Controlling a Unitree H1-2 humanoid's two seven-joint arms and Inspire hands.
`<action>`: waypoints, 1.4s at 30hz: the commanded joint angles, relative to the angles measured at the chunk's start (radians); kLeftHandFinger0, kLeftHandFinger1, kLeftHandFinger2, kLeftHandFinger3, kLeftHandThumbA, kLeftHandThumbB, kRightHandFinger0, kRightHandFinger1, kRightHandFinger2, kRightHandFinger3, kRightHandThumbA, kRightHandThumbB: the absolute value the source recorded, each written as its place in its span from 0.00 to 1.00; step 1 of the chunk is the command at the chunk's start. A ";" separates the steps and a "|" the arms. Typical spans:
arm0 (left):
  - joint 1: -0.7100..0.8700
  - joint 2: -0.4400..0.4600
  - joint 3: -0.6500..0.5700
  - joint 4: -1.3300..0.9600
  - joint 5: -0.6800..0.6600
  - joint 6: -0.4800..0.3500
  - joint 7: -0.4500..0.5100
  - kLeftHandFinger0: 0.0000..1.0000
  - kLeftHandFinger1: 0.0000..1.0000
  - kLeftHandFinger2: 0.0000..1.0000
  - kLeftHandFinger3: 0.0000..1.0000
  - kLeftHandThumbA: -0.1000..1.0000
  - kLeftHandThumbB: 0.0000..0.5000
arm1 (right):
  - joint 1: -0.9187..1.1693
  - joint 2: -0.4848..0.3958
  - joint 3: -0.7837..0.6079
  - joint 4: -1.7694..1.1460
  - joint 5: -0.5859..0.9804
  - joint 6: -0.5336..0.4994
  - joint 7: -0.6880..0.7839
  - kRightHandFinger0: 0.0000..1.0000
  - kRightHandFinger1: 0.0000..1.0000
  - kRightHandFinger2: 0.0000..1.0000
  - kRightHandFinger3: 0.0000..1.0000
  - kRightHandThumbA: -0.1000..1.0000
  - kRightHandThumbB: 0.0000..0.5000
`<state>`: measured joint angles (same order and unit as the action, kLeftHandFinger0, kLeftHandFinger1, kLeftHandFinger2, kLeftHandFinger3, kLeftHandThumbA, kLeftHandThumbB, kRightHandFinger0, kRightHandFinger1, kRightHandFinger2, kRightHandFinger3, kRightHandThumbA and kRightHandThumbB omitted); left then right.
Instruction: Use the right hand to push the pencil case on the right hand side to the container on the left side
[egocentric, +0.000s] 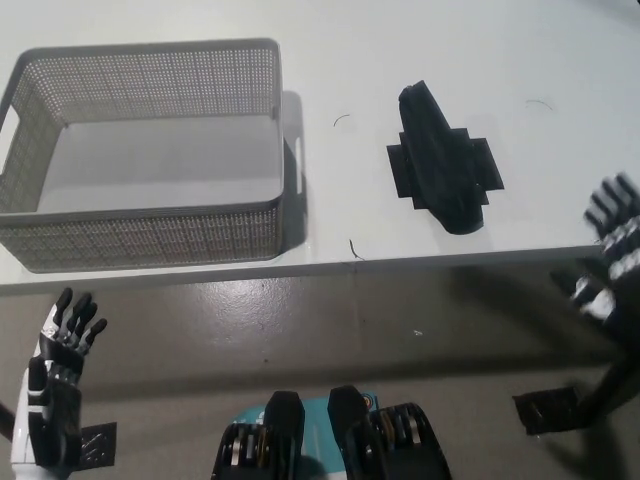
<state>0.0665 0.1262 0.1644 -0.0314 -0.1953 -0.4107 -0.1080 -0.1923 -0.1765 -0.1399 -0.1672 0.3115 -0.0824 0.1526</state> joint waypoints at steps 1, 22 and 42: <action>-0.008 0.013 0.002 -0.030 -0.033 -0.059 -0.024 1.00 1.00 1.00 1.00 1.00 0.79 | -0.117 -0.046 -0.036 0.009 0.033 -0.004 -0.002 1.00 1.00 1.00 1.00 1.00 0.55; 0.000 0.009 0.013 -0.034 -0.018 -0.059 -0.039 1.00 1.00 1.00 1.00 1.00 0.79 | -0.555 -0.147 -0.023 0.467 0.045 0.049 0.099 1.00 1.00 1.00 1.00 1.00 0.69; 0.008 -0.002 0.026 -0.040 -0.020 -0.059 -0.051 1.00 1.00 1.00 1.00 1.00 0.80 | -1.039 -0.144 -0.038 1.422 0.019 -0.127 0.184 1.00 1.00 1.00 1.00 1.00 0.72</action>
<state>0.0714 0.1214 0.1763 -0.0353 -0.2139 -0.4313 -0.1422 -1.1263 -0.3090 -0.1611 1.1840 0.3326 -0.1261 0.3035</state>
